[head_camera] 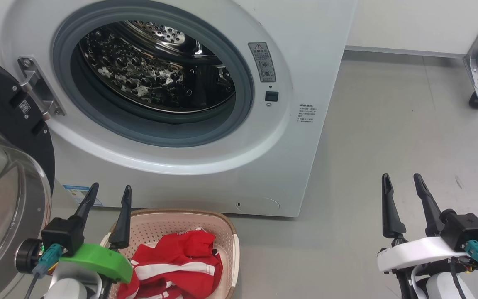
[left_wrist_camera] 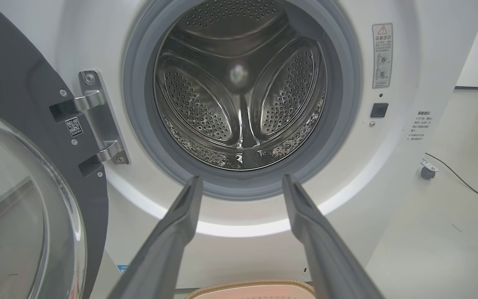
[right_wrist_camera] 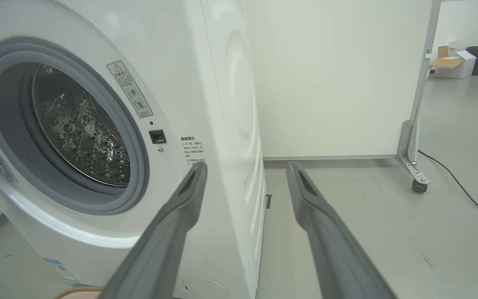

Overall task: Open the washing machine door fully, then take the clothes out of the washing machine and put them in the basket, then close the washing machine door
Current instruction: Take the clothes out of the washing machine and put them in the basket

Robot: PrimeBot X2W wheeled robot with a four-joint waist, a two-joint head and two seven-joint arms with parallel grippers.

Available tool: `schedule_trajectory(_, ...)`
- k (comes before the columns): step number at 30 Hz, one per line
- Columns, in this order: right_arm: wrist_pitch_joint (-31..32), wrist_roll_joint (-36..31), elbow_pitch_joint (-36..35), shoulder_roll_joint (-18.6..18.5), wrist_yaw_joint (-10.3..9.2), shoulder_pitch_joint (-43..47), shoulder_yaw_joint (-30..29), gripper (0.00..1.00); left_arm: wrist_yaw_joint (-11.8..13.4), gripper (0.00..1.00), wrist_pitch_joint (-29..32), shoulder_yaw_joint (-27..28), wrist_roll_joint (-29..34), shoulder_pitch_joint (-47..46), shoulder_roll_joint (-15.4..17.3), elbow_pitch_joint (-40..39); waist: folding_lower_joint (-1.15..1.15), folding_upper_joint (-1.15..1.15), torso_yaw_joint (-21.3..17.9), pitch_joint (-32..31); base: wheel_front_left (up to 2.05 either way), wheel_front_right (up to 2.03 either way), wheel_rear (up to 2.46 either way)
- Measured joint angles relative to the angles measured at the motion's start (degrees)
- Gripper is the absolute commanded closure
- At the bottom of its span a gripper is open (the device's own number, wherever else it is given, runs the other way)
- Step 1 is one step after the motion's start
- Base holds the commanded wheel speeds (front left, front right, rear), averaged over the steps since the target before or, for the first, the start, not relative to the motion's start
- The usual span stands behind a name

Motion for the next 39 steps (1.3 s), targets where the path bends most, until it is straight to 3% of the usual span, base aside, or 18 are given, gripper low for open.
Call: schedule_trajectory(39,0.0,0.0,-0.6,0.3,0.05,0.3,-0.3,0.00,-0.2,0.00,0.0,1.5,1.2,3.2,-0.7,-4.7,0.00,0.00,-0.5,0.8,0.00,0.00,0.00)
